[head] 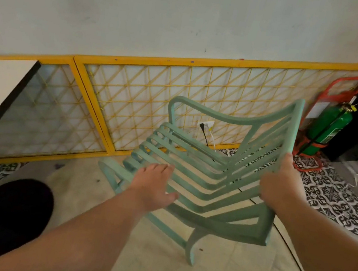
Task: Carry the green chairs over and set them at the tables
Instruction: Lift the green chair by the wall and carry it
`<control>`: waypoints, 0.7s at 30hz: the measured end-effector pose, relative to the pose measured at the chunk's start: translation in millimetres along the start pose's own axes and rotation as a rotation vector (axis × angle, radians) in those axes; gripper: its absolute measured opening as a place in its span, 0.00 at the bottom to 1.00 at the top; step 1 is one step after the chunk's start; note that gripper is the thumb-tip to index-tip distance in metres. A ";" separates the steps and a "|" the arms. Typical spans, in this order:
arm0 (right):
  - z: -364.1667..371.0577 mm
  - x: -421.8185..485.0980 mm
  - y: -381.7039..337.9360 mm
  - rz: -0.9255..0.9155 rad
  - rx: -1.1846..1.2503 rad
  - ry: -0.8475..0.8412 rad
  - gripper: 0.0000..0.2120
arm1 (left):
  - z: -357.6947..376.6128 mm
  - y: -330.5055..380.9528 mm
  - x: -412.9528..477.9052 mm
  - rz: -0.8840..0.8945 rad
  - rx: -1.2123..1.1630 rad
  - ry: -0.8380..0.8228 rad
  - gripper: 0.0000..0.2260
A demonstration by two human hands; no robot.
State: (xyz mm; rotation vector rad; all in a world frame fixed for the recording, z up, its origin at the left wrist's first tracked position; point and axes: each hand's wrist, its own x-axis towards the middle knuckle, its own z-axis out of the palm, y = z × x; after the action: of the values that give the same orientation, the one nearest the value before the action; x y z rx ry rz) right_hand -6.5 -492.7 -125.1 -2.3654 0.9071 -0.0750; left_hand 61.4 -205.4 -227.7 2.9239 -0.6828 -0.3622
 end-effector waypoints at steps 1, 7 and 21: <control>1.7 1.0 0.1 0.015 0.006 0.000 0.32 | 7.6 -15.6 5.5 -0.016 0.022 -0.020 0.44; 6.7 4.8 6.9 0.028 0.032 -0.002 0.29 | 53.7 -50.7 25.6 -0.015 0.212 -0.233 0.46; 5.7 7.6 1.5 0.029 -0.028 -0.009 0.28 | 59.9 -47.2 16.0 -0.070 0.172 -0.261 0.40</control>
State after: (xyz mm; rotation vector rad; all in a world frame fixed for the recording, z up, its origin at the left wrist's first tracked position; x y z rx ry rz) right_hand -0.2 -495.3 -131.8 -2.3759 0.9434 -0.0406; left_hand 79.8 -174.1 -296.6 3.1014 -0.6741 -0.7380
